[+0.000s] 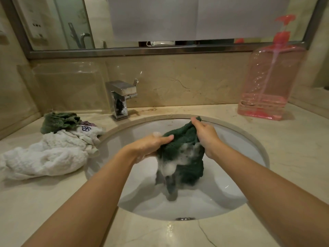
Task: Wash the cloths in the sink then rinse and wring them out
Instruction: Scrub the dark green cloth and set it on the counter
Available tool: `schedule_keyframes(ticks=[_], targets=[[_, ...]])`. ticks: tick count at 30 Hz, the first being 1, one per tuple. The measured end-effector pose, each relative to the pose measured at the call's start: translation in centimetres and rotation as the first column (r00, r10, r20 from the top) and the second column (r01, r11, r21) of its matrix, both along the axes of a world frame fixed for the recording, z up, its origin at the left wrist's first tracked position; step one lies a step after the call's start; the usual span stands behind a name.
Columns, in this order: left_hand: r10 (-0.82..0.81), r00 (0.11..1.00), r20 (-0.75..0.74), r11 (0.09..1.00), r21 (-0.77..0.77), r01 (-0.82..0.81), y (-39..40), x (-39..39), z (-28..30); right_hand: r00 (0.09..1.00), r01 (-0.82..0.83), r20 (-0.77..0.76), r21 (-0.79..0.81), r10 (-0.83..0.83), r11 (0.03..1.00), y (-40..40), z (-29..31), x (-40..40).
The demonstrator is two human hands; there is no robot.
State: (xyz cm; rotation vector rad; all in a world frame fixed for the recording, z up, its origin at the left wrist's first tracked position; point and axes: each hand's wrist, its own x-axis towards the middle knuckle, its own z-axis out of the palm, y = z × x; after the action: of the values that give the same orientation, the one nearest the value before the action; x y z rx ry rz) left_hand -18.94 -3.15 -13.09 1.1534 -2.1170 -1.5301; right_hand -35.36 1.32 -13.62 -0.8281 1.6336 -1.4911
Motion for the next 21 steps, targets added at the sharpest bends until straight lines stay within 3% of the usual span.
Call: schedule_keyframes(ticks=[3,6,8,11,14,18,21], targets=[[0.135,0.981,-0.140,0.976,-0.150,-0.156,-0.4,-0.2,-0.2,0.972,-0.202,-0.081,0.177,0.219,0.963,0.1,-0.3,-0.2],[0.248,0.941,-0.229,0.886,-0.340,-0.316,-1.1,-0.5,-0.7,0.865,-0.441,-0.071,0.366,0.497,0.819,0.4,-0.3,0.1],[0.336,0.909,-0.245,0.818,-0.403,-0.411,-1.1,-0.6,-0.7,0.823,-0.507,-0.026,0.414,0.567,0.756,0.4,-0.3,0.3],[0.410,0.893,-0.185,0.763,-0.468,-0.447,-1.0,-0.5,-0.7,0.796,-0.538,-0.065,0.381,0.602,0.752,0.5,-0.1,0.3],[0.400,0.915,-0.060,0.758,-0.539,-0.367,-0.7,-0.6,-0.5,0.785,-0.493,-0.203,0.367,0.586,0.788,0.9,0.3,0.2],[0.252,0.968,-0.014,0.844,-0.485,-0.227,-0.4,-1.0,-0.8,0.841,-0.406,-0.334,0.131,0.426,0.904,0.8,0.7,-0.2],[0.162,0.987,0.010,0.914,-0.379,-0.146,-0.4,-0.7,-1.0,0.805,-0.452,-0.372,0.122,0.463,0.884,0.8,0.4,-0.6]])
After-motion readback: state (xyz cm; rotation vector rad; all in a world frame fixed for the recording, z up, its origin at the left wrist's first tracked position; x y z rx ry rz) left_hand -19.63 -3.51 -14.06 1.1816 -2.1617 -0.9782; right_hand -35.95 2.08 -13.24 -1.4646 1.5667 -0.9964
